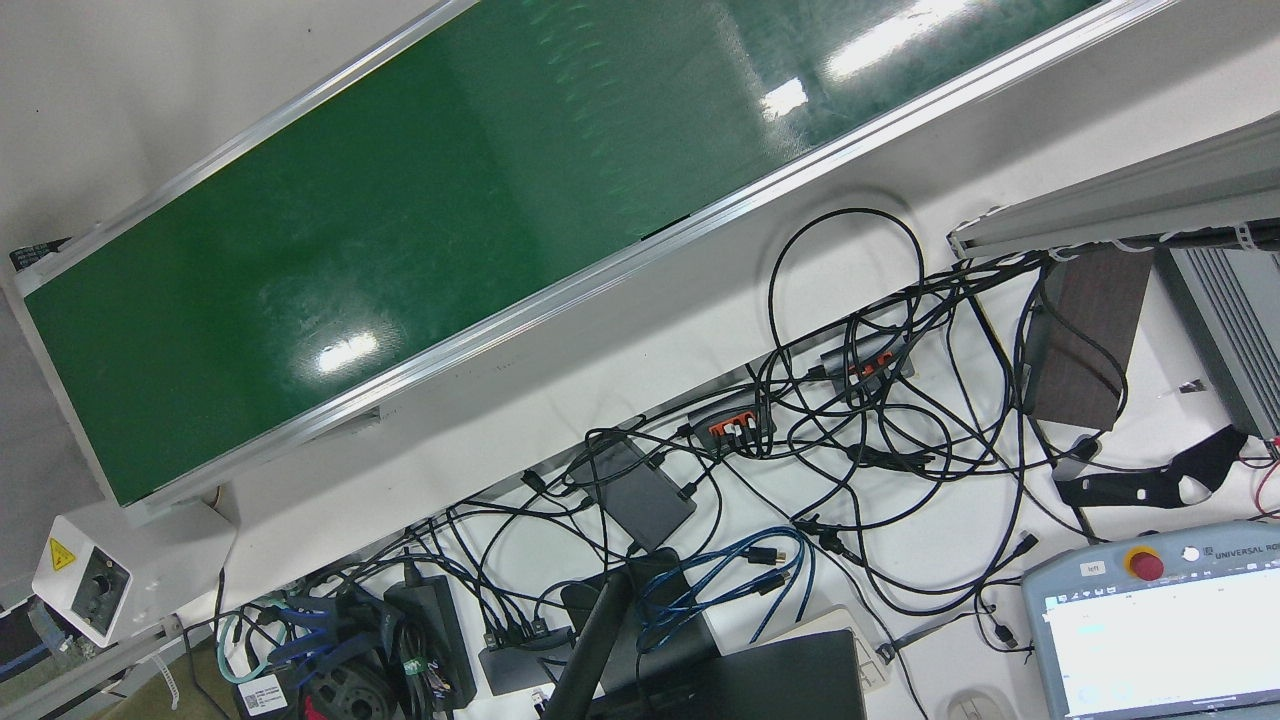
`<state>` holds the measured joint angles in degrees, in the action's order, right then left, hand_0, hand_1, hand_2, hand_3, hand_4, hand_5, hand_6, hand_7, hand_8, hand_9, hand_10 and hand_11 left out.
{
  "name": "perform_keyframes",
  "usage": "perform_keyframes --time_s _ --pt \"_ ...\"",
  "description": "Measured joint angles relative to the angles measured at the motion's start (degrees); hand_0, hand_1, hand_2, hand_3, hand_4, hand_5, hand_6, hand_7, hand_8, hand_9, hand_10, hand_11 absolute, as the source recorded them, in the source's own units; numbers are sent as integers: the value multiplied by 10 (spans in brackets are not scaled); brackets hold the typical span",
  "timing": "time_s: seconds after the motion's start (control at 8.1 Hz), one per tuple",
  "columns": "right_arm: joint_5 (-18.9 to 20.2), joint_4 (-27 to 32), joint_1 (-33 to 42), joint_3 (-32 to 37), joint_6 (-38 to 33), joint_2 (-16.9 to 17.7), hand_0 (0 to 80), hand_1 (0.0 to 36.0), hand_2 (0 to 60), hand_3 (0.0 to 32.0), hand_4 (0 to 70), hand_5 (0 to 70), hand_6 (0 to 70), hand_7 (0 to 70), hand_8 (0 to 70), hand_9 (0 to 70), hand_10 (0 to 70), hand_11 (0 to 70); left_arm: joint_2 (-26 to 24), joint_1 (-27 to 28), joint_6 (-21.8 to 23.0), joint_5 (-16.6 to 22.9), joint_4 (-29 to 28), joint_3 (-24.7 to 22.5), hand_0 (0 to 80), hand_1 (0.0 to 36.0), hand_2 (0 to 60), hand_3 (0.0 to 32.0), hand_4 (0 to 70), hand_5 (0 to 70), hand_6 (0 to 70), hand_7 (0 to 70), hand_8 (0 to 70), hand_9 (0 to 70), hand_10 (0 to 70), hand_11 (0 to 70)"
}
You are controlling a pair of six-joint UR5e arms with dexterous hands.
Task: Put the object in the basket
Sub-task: 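Close the left hand around the juice bottle's body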
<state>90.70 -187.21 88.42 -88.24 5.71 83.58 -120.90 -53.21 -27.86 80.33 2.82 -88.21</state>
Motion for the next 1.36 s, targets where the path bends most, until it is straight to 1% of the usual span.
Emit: perform_keyframes --time_s 0.25,0.49,0.74,0.86,0.99,1.11,1.24,1.36 --pt "0 0 1 0 0 0 0 0 0 0 0 0 0 0 0 0 0 0 -2 2 6 0 -8 -2 477 137 34 0 25 22 0 0 0 9 49 89" --pt "0 0 1 0 0 0 0 0 0 0 0 0 0 0 0 0 0 0 -3 3 13 -1 -28 -1 478 138 32 0 28 23 0 0 0 5 51 91" --pt "0 0 1 0 0 0 0 0 0 0 0 0 0 0 0 0 0 0 -3 15 33 -1 -46 5 482 140 25 0 36 25 0 0 0 10 53 95" --pt "0 0 1 0 0 0 0 0 0 0 0 0 0 0 0 0 0 0 -4 23 40 -1 -49 6 486 149 54 0 46 41 0 0 5 28 63 110" --pt "0 0 1 0 0 0 0 0 0 0 0 0 0 0 0 0 0 0 -4 27 43 -1 -49 5 505 204 312 0 226 163 33 97 108 177 210 322" --pt "0 0 1 0 0 0 0 0 0 0 0 0 0 0 0 0 0 0 -4 29 45 0 -47 2 525 281 600 0 392 554 459 548 509 686 632 700" --pt "0 0 1 0 0 0 0 0 0 0 0 0 0 0 0 0 0 0 -4 29 45 0 -18 -12 498 317 600 0 386 681 558 700 634 700 700 700" --pt "0 0 1 0 0 0 0 0 0 0 0 0 0 0 0 0 0 0 -5 27 43 -1 22 -33 489 337 600 0 364 700 571 700 667 700 700 700"
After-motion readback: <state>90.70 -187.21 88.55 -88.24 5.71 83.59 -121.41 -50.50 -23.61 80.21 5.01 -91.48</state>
